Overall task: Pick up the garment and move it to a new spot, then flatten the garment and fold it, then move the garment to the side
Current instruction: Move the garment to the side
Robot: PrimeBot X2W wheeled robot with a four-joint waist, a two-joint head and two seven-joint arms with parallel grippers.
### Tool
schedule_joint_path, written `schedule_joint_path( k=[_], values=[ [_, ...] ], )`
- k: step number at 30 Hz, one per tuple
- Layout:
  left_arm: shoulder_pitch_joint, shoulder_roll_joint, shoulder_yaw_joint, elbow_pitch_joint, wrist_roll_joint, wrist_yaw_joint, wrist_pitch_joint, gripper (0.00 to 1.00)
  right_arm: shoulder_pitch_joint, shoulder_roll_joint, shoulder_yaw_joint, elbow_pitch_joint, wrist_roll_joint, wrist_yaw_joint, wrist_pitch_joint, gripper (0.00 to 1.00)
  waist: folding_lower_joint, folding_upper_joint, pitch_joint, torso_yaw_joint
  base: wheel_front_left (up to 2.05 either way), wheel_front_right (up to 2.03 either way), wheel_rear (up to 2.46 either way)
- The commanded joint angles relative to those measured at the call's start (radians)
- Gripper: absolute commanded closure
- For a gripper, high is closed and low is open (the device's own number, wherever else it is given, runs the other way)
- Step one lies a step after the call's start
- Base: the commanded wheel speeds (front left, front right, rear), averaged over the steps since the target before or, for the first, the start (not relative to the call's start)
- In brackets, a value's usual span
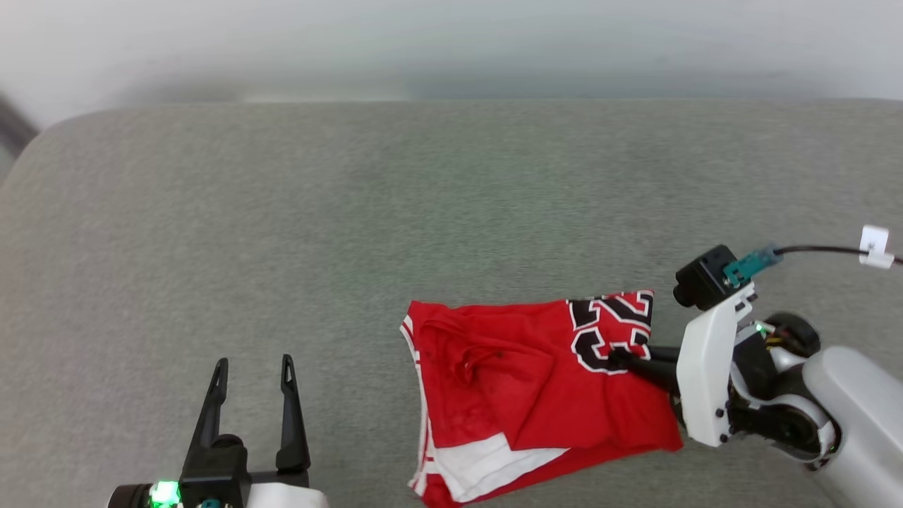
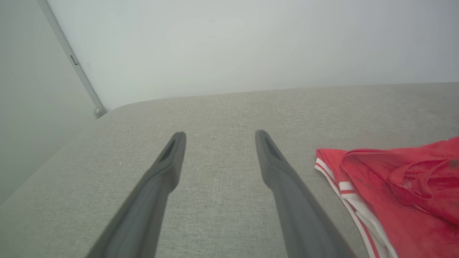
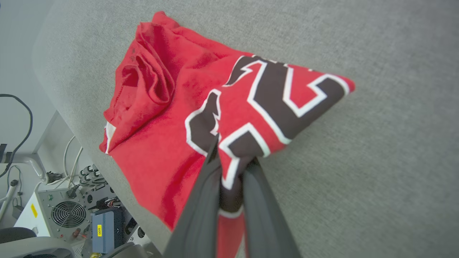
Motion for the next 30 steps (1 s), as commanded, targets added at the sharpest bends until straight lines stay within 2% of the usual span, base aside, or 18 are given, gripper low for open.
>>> schedule_joint_path(
  k=[1, 9, 15, 22, 23, 27, 30],
  values=[
    [0.012, 0.0, 0.005, -0.008, -0.002, 0.006, -0.002, 0.0, -0.028, -0.027, 0.012, -0.028, -0.011, -0.001, 0.001, 1.0, 0.0, 0.0, -0.024, -0.045, 0.0, 0.0, 0.0],
    [0.036, -0.002, 0.039, -0.046, -0.005, 0.013, -0.002, 0.0, -0.143, -0.166, 0.065, -0.208, -0.052, -0.001, 0.016, 1.0, 0.0, 0.0, 0.012, -0.22, 0.0, 0.0, 0.0],
    [-0.004, 0.007, 0.068, -0.067, 0.001, 0.009, -0.002, 0.0, -0.211, -0.271, 0.063, -0.238, -0.118, -0.001, -0.009, 1.0, 0.0, 0.0, 0.082, -0.313, 0.0, 0.0, 0.0],
    [-0.073, 0.035, 0.067, -0.077, 0.016, -0.013, -0.002, 0.0, -0.318, -0.39, 0.095, -0.108, -0.25, -0.001, -0.067, 1.0, 0.0, 0.0, 0.18, -0.333, 0.0, 0.0, 0.0],
    [-0.073, 0.035, 0.067, -0.077, 0.016, -0.013, -0.002, 0.0, -0.318, -0.39, 0.095, -0.108, -0.25, -0.001, -0.067, 1.0, 0.0, 0.0, 0.18, -0.333, 0.0, 0.0, 0.0],
    [-0.107, 0.053, 0.067, -0.088, 0.02, -0.018, -0.002, 0.0, -0.379, -0.415, 0.095, 0.021, -0.298, -0.001, -0.107, 1.0, 0.0, 0.0, 0.243, -0.336, 0.0, 0.0, 0.0],
    [-0.125, 0.067, 0.065, -0.102, 0.025, -0.014, -0.002, 0.0, -0.411, -0.398, 0.054, 0.13, -0.29, -0.001, -0.136, 1.0, 0.0, 0.0, 0.286, -0.34, 0.0, 0.0, 0.0]
  ],
)
